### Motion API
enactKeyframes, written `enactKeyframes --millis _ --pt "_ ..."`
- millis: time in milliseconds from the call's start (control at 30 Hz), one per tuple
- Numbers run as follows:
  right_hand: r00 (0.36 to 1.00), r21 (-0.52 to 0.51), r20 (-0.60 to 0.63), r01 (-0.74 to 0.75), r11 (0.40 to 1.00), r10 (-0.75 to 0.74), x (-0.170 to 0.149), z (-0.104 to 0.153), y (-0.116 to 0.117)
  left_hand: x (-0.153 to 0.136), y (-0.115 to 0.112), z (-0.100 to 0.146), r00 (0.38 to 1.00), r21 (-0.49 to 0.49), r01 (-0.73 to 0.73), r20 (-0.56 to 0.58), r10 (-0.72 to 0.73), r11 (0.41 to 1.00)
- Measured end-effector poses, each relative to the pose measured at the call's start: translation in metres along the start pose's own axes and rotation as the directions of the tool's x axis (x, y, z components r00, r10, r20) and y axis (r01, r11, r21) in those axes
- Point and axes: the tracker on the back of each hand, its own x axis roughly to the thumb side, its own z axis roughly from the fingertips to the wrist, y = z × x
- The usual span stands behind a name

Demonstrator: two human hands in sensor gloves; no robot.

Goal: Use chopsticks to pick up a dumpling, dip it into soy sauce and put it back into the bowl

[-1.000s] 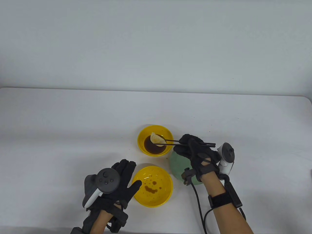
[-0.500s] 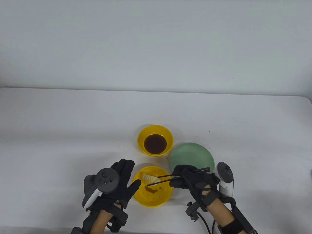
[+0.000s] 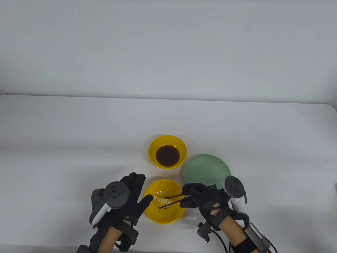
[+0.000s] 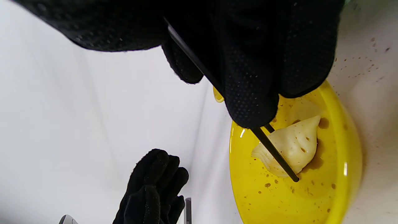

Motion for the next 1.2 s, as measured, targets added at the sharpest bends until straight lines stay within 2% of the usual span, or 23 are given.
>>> enactKeyframes --millis 200,467,667,767,833,867,933,1100,1133,1200 --pt "1.000 0.026 -0.012 0.018 1.000 -0.017 0.002 0.002 -0.003 0.000 -0.001 -0.001 1.000 -0.009 0.006 -0.003 -0.006 1.000" --pt "0.980 0.030 0.079 0.178 0.984 -0.180 0.021 0.009 -0.022 0.000 -0.002 -0.001 1.000 -0.006 0.004 -0.002 -0.005 1.000" --pt "0.975 0.018 0.091 0.201 0.980 -0.201 0.020 0.009 -0.030 0.000 -0.002 -0.001 1.000 -0.012 0.009 -0.006 -0.009 1.000" --pt "0.965 -0.101 0.228 0.159 0.982 -0.133 0.038 0.018 -0.045 0.000 -0.002 -0.001 1.000 -0.008 0.004 -0.005 -0.004 1.000" --pt "0.945 -0.245 0.303 -0.049 0.968 0.124 0.051 0.026 -0.057 0.000 -0.002 -0.001 1.000 -0.009 0.006 -0.003 -0.006 1.000" --pt "0.915 -0.312 0.304 -0.167 0.935 0.264 0.056 0.029 -0.061 0.000 -0.003 -0.001 1.000 -0.012 0.009 -0.003 -0.009 1.000" --pt "0.769 -0.437 0.255 -0.449 0.779 0.586 0.061 0.033 -0.063 0.000 -0.004 -0.002 1.000 -0.016 0.016 -0.001 -0.016 1.000" --pt "0.579 -0.398 0.201 -0.688 0.606 0.790 0.055 0.021 -0.047 0.000 -0.004 -0.002 1.000 -0.019 0.018 -0.002 -0.018 1.000" --pt "0.481 -0.404 0.171 -0.762 0.506 0.860 0.053 0.016 -0.042 0.000 -0.004 -0.001 1.000 -0.019 0.018 -0.002 -0.018 1.000" --pt "0.323 -0.396 0.128 -0.850 0.347 0.938 0.047 0.007 -0.034 0.000 -0.004 -0.001 1.000 -0.019 0.020 -0.002 -0.020 1.000"
